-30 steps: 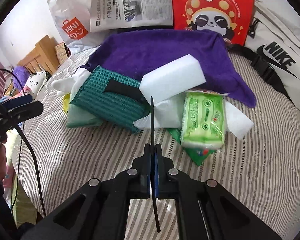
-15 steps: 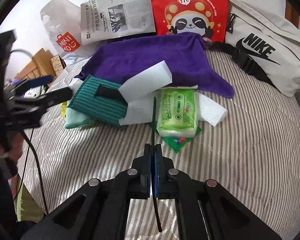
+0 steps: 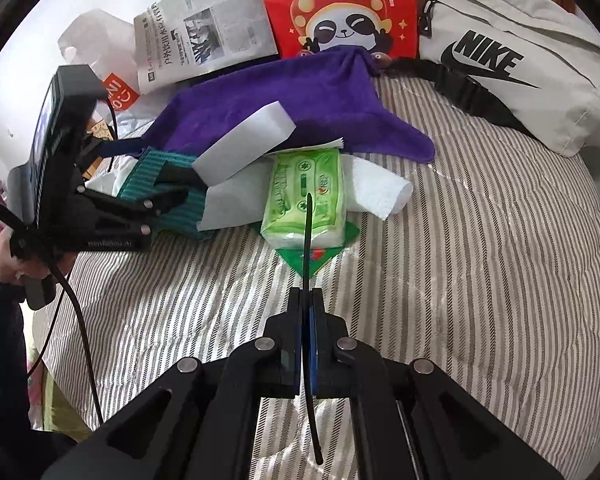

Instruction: Organize soft objects

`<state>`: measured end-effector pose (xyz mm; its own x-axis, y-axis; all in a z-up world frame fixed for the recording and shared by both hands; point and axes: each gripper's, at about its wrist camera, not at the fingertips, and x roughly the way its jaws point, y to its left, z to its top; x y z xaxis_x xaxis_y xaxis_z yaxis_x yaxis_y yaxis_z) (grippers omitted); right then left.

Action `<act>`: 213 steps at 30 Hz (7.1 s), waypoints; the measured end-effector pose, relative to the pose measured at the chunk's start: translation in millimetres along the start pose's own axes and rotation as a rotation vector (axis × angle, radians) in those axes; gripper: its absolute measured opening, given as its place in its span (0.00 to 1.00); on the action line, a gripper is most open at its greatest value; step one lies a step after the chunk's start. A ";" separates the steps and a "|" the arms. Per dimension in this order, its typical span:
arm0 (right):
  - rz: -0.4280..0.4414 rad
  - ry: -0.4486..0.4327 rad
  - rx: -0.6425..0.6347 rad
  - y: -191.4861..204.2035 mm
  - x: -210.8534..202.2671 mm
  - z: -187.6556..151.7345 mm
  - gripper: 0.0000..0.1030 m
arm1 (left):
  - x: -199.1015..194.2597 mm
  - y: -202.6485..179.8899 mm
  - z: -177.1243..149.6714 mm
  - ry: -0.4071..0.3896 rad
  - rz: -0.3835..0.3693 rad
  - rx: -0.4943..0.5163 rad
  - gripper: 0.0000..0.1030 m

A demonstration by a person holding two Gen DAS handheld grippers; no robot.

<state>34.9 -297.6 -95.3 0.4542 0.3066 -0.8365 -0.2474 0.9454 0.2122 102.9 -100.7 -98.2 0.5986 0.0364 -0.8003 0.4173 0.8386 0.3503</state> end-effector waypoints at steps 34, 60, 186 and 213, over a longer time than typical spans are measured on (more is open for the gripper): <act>0.023 0.015 0.029 -15.2 13.0 2.5 0.03 | 0.6 -30.4 7.5 0.004 -0.174 0.125 0.60; 0.006 -0.013 0.055 -17.1 4.4 -3.4 0.04 | -23.2 10.1 -14.6 0.018 -0.304 -0.085 0.19; -0.056 -0.040 -0.105 16.2 37.9 156.1 0.52 | -10.6 135.0 -18.8 0.020 -0.167 -0.425 0.49; -0.288 -0.086 -0.265 90.8 72.5 91.0 0.86 | -44.6 111.0 -73.8 -0.029 -0.258 -0.459 0.49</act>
<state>123.3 -179.5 -90.7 0.6046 0.0524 -0.7948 -0.3066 0.9363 -0.1715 72.1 30.9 -59.6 0.5372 -0.2126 -0.8162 0.2152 0.9702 -0.1111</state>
